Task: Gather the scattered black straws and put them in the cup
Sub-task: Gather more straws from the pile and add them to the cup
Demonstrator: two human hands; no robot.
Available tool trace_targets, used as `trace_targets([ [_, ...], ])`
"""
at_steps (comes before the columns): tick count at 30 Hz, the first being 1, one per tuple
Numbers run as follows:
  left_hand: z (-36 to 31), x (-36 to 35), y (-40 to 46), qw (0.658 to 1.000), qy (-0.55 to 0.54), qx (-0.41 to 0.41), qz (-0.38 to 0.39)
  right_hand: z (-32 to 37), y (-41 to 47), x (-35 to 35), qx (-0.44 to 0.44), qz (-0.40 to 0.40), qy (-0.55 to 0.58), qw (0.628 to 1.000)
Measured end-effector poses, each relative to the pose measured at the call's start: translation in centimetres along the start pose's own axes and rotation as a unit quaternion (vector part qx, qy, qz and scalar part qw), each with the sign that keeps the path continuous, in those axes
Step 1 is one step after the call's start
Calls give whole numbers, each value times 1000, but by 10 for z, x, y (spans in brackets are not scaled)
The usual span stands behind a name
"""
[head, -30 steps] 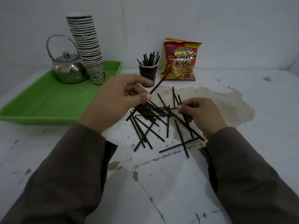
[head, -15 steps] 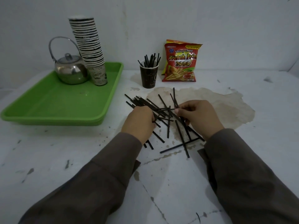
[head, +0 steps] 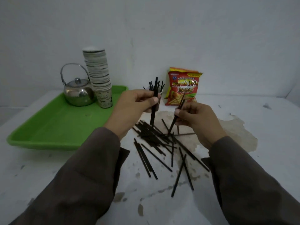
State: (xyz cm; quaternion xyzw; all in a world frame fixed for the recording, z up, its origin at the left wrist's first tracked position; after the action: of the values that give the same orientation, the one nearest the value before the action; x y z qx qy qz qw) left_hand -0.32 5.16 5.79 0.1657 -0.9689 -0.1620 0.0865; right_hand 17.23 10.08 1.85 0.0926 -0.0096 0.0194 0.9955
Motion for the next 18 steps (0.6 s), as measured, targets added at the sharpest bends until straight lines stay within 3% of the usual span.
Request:
trace_targets([
  [9, -31, 14, 111, 987, 61, -108, -100, 76, 95, -45, 208, -113, -85, 968],
  [13, -10, 4, 139, 982, 117, -104, -108, 66, 123, -63, 221, -136, -123, 958],
  [18, 35, -9, 150, 979, 158, -69, -104, 26, 135, -83, 231, -109, -202, 946],
])
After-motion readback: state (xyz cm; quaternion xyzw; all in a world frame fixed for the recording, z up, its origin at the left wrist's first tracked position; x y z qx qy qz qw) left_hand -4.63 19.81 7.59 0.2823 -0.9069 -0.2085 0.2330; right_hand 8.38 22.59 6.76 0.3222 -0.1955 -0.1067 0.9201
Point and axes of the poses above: each hand's wrist, its own y-axis towards the middle knuckle, its own x-axis out of the back of the hand, z = x × y, the point moved 5 cm from there along y, towards the middle knuckle, and after that the axes turned 10 degrees about -z, right-handed, at the moved point
